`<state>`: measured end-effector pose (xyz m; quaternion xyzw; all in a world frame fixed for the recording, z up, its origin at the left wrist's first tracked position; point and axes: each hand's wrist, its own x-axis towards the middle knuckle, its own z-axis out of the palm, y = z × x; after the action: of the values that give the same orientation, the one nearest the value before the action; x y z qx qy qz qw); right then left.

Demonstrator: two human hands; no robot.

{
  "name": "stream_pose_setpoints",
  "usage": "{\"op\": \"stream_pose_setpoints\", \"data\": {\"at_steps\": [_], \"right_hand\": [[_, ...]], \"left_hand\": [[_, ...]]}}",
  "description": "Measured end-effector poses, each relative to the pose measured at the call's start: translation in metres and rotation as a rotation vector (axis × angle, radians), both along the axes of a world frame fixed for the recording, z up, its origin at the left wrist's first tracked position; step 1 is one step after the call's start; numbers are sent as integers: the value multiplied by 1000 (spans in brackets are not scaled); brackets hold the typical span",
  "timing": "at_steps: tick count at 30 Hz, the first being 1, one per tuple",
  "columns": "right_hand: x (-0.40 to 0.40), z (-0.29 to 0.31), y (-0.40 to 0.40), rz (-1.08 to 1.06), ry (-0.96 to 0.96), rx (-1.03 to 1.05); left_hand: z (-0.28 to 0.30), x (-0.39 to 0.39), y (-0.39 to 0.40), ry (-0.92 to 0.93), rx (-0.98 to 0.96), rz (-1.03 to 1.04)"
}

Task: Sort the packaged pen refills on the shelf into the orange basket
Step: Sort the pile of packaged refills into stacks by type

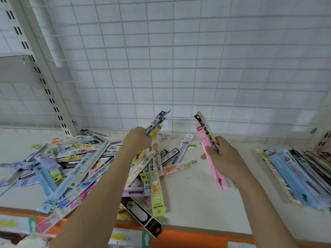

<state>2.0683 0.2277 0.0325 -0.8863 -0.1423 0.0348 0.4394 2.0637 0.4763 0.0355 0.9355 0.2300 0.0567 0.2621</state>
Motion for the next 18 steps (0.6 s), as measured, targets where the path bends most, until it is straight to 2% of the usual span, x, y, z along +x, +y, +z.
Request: {"op": "stream_pose_setpoints", "data": {"at_steps": [6,13,18], "right_hand": [[7,0,18,33,-47,-31],[23,-5,48,36,-54,-174],[32,0,81,177,12,-175]], "left_hand": [[21,-9,15,-154,-77,33],[30,-43,38,-125,-106,116],[29,-66,49,-130,-142,155]]}}
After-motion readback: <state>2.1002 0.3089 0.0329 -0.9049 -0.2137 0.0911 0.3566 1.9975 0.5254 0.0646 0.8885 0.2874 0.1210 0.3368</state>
